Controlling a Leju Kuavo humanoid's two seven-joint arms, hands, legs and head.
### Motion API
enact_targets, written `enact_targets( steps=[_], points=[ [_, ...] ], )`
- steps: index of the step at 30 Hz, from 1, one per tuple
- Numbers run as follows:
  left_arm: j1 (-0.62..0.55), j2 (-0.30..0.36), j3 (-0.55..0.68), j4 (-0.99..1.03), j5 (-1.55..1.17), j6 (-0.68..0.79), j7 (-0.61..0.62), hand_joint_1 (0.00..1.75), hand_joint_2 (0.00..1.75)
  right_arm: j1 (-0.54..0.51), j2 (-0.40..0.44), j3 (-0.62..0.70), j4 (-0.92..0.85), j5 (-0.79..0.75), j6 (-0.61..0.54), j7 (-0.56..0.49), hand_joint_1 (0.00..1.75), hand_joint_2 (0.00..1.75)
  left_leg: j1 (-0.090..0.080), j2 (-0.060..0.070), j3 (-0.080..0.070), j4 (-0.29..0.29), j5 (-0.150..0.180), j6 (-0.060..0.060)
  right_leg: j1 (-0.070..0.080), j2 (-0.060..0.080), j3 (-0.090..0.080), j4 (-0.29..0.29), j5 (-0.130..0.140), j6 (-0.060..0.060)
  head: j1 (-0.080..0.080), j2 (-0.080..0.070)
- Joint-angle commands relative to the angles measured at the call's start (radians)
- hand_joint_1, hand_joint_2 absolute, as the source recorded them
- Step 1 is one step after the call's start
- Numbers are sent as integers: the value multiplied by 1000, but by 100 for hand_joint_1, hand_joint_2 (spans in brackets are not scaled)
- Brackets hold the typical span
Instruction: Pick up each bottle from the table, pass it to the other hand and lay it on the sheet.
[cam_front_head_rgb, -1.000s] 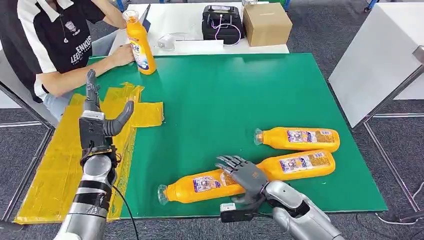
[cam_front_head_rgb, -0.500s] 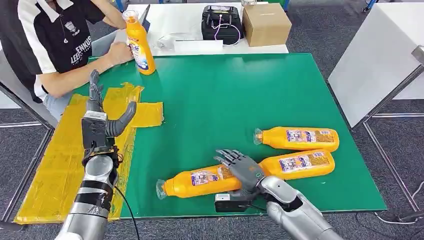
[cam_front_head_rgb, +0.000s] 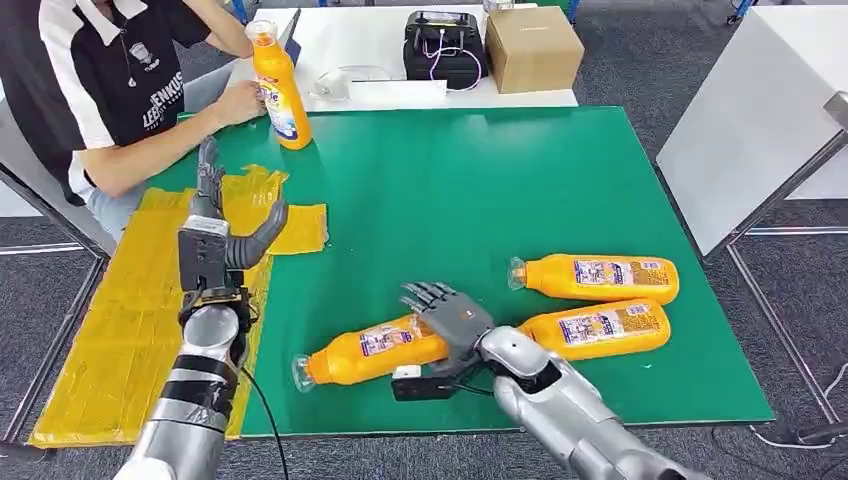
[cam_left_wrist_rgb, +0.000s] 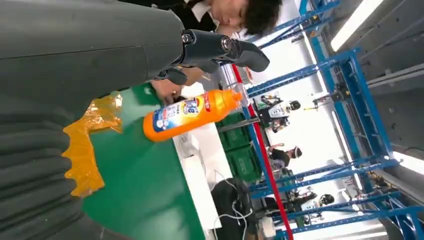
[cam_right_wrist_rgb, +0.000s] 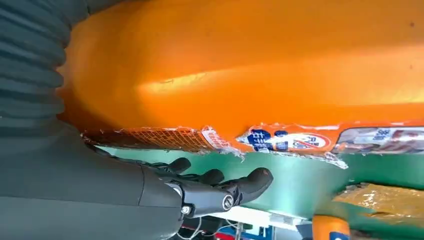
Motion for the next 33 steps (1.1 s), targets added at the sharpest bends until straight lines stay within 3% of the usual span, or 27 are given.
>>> enact_targets(
  steps=[1,3,15,16,19,23,27,29,33],
  points=[
    [-63,-6,-27,107,20,-7,-1,0,175,-87,24,85,210,-18,43,-7,173,175,1,-1,4,-1,0,0,1,-2,5,-2,-1,0,0,0],
    [-67,-10,-32,112,22,-7,-3,0,175,-94,18,87,225,-22,47,-9,159,175,1,-1,3,-1,0,0,1,-2,5,-2,-1,0,0,0],
    [-74,-6,-39,124,30,-6,-5,0,175,-102,22,98,255,-31,56,-12,154,175,1,-2,8,-1,-1,0,1,-4,11,-3,-1,0,0,0],
    [-74,-6,-39,124,30,-6,-5,0,175,-102,22,98,255,-31,56,-12,164,175,1,-2,7,-1,0,0,1,-3,9,-2,-1,0,0,0],
    [-75,-7,-43,126,32,-7,-6,0,175,-106,16,103,264,-33,58,-11,175,175,0,-2,6,-1,0,0,1,-3,8,-2,-1,0,0,0],
    [-48,1,-42,94,39,1,-2,0,175,-77,36,48,224,-60,-82,31,175,175,1,-2,9,-2,0,0,2,-4,11,-4,-1,-1,0,0],
    [14,3,-17,1,15,1,26,0,175,51,91,-130,-24,5,-305,160,175,175,1,1,9,-1,-1,-1,1,0,10,-3,0,-1,0,0],
    [29,-4,-11,-22,1,-10,35,0,175,129,116,-233,-195,22,-353,162,175,175,1,2,8,-1,-2,-1,1,1,9,-1,-1,-1,0,0],
    [46,-11,-12,-25,-23,9,38,0,175,208,146,-373,-342,71,-491,118,175,175,1,1,5,0,-3,-1,1,0,6,0,-2,-1,0,0]
  ],
)
